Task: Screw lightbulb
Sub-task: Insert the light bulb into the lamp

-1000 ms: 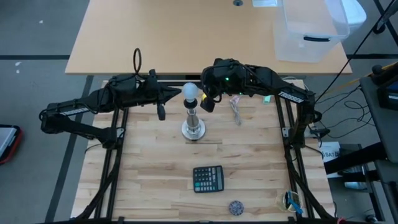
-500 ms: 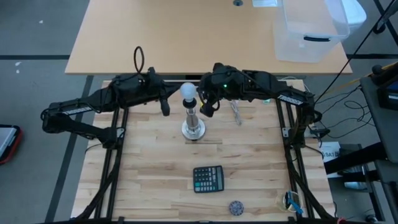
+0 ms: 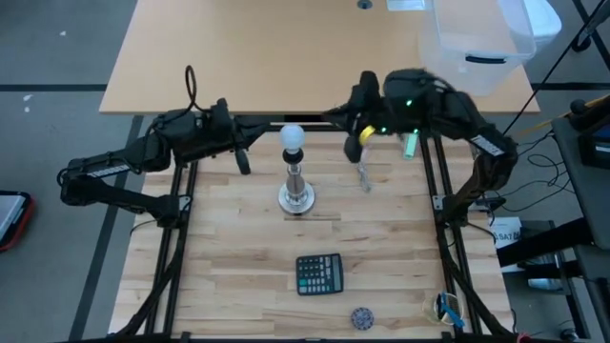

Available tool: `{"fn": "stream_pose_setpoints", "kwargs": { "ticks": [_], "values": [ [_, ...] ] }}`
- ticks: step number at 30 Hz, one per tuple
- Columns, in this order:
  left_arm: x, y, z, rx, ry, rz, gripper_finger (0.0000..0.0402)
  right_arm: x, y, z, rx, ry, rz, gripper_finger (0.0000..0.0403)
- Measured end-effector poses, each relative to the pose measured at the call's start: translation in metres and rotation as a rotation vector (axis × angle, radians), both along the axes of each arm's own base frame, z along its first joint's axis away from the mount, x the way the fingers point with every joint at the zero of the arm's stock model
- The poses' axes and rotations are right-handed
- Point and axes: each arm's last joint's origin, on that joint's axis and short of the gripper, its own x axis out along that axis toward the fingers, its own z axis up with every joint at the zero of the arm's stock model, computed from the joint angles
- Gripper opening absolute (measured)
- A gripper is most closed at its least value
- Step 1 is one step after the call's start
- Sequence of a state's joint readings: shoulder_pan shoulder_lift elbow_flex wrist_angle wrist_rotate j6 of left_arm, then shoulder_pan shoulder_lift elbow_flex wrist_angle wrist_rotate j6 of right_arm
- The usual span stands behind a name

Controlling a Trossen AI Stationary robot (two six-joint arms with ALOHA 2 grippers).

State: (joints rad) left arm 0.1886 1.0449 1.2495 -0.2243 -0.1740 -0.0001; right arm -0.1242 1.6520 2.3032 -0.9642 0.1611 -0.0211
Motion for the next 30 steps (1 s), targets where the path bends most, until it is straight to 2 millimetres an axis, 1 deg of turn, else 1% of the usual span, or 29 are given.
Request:
{"fn": "stream_pose_setpoints", "kwargs": {
  "ticks": [2, 4, 6, 10, 14, 17, 20, 25, 30],
  "values": [
    [0.000, -0.001, 0.000, 0.000, 0.001, -0.029, 0.0000, -0.005, -0.002, 0.003, 0.024, -0.018, 0.033, 0.0040],
    [0.001, -0.002, 0.000, -0.001, 0.001, -0.043, 0.0000, -0.005, -0.003, 0.003, 0.034, -0.020, 0.052, 0.0068],
    [0.002, -0.004, 0.000, 0.000, 0.002, -0.053, 0.0000, -0.004, -0.002, 0.003, 0.041, -0.019, 0.071, 0.0105],
    [0.002, -0.006, 0.000, -0.012, -0.002, -0.071, 0.0004, 0.005, -0.002, -0.001, 0.068, -0.017, 0.110, 0.0185],
    [0.003, -0.008, 0.000, -0.040, -0.011, -0.120, 0.0035, 0.014, -0.004, -0.007, 0.112, -0.008, 0.095, 0.0253],
    [0.003, -0.008, 0.000, -0.063, -0.018, -0.122, 0.0072, 0.017, -0.005, -0.008, 0.118, -0.014, 0.103, 0.0288],
    [0.003, -0.008, 0.000, -0.072, -0.021, -0.122, 0.0112, 0.021, -0.005, -0.009, 0.130, -0.024, 0.112, 0.0304],
    [0.003, -0.009, 0.000, -0.081, -0.024, -0.147, 0.0173, 0.031, -0.007, -0.014, 0.139, -0.020, 0.132, 0.0308],
    [0.003, -0.009, 0.000, -0.098, -0.029, -0.162, 0.0215, 0.049, -0.009, -0.031, 0.152, 0.050, 0.127, 0.0309]
  ]
}}
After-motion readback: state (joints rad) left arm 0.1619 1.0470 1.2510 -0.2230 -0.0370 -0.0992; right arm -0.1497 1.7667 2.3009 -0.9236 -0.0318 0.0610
